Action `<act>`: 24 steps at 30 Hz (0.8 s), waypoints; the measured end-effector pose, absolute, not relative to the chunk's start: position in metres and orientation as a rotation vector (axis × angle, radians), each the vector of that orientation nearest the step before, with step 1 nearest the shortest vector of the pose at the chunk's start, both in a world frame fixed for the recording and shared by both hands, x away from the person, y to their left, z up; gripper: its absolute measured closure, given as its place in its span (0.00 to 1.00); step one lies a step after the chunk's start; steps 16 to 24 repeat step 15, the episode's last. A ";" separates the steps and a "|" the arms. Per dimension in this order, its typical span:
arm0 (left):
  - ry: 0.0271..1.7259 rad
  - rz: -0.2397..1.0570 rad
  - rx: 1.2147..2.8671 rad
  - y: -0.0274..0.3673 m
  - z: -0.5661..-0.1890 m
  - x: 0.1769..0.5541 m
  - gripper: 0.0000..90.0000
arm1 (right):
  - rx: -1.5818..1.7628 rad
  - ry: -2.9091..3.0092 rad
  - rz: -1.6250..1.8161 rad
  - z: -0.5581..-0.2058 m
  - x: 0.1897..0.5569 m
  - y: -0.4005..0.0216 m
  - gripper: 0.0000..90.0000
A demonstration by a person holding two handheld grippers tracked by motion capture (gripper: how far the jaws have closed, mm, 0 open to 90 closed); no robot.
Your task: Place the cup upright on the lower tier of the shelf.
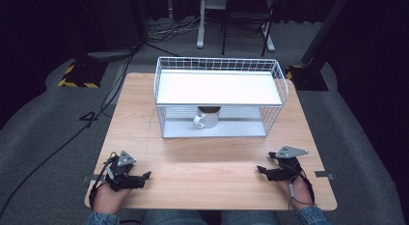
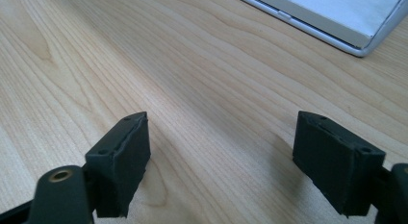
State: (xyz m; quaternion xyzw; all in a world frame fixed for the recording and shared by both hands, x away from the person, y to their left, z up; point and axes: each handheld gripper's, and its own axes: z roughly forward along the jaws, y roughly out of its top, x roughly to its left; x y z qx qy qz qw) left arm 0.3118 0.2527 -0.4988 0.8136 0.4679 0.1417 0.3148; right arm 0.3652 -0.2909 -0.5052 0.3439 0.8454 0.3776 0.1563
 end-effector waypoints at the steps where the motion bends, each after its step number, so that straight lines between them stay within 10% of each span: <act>1: 1.226 0.392 2.142 0.252 -0.500 0.312 0.15 | 0.985 2.420 1.081 -0.505 0.365 -0.291 0.23; 24: 1.250 0.448 2.113 0.238 -0.507 0.318 0.00 | 0.985 2.420 1.080 -0.505 0.365 -0.291 0.23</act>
